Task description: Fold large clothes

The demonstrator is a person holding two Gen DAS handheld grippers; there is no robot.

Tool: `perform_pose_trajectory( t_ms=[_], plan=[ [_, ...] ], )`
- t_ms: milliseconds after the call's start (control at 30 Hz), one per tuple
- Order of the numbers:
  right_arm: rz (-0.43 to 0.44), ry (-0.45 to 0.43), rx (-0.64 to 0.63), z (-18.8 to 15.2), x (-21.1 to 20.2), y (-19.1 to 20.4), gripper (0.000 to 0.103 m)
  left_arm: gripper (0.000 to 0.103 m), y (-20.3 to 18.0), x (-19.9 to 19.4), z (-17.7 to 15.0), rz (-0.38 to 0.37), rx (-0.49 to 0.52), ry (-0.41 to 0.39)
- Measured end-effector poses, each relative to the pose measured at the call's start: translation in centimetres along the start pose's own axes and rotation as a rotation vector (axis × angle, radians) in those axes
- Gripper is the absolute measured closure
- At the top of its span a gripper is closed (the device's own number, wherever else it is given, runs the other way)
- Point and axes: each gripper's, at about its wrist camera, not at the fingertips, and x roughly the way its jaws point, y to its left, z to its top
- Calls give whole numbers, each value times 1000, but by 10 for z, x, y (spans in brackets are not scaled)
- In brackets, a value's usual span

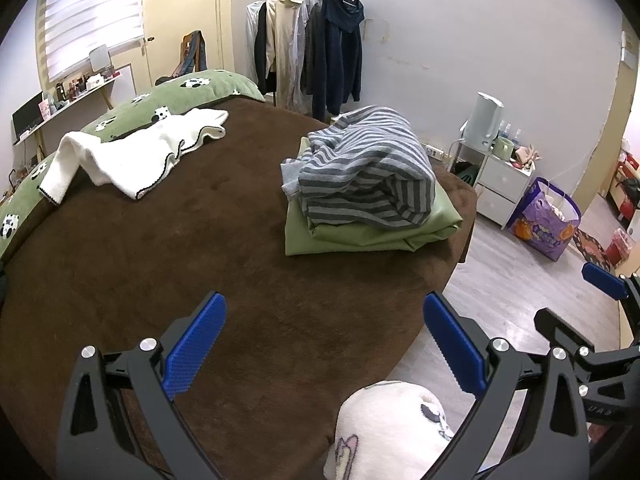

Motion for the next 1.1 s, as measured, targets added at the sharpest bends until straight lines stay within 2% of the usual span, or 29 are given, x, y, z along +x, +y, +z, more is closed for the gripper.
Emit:
perform_pose_trajectory(
  t_ms=[500,1100],
  plan=[
    [5,9,-3,0,2,3,7,6,-5,-2,2,9,7,-12],
    [8,31,-13,-4,14,6,7,7,-3,-3,0,-26,11,-18]
  ],
)
